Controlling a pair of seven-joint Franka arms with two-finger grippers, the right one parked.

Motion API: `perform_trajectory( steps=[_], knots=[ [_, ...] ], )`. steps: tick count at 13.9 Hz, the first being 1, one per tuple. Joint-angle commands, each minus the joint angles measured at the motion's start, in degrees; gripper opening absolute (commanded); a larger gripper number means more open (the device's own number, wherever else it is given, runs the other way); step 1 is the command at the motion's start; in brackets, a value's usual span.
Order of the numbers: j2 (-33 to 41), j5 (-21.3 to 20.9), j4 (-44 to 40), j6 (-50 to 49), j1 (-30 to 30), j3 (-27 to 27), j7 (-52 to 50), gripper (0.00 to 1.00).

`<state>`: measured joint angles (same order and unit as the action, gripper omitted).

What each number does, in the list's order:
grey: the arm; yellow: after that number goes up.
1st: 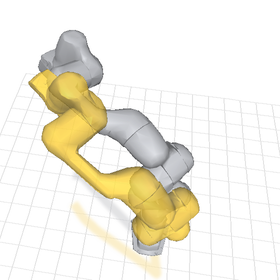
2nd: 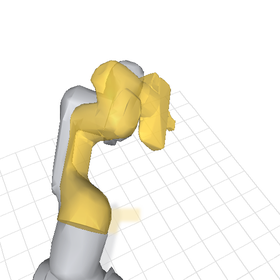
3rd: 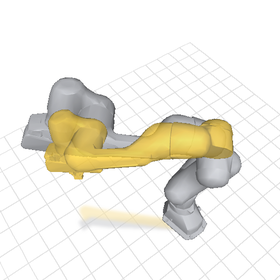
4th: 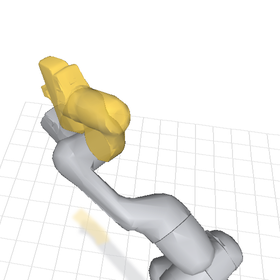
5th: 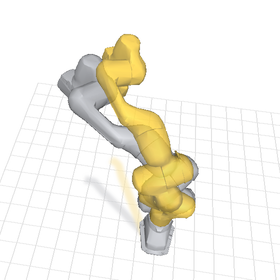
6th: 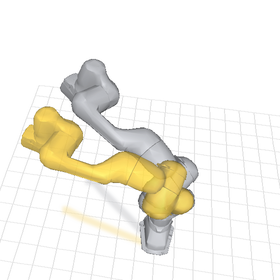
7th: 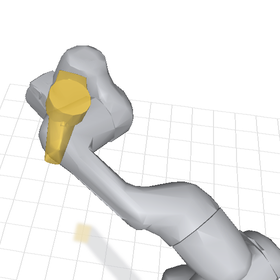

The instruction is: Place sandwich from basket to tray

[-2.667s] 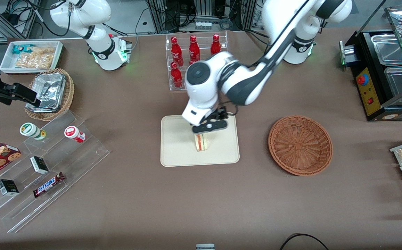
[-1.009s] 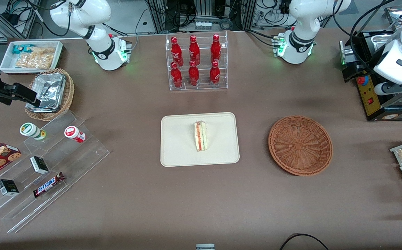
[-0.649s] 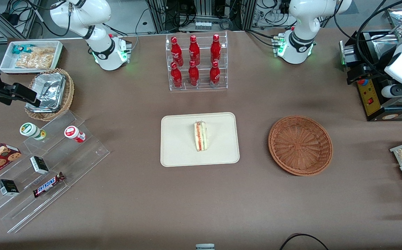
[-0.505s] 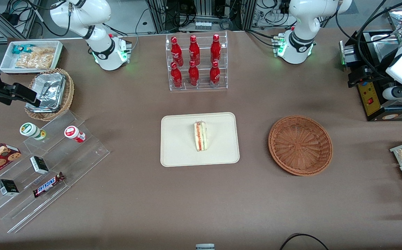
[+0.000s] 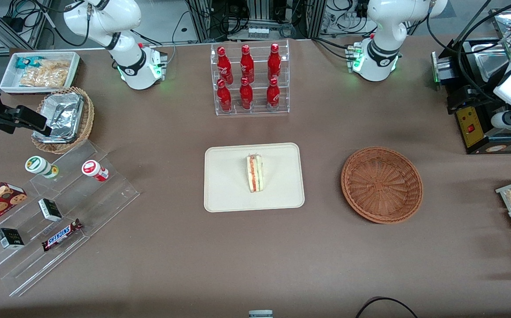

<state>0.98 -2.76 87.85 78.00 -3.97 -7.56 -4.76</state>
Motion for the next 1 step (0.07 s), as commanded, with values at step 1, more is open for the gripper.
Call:
perform_trajectory(
  steps=[1],
  knots=[
    [0.0,-0.2,-1.2,-0.1,0.6,0.6,0.8,1.00]
  ],
)
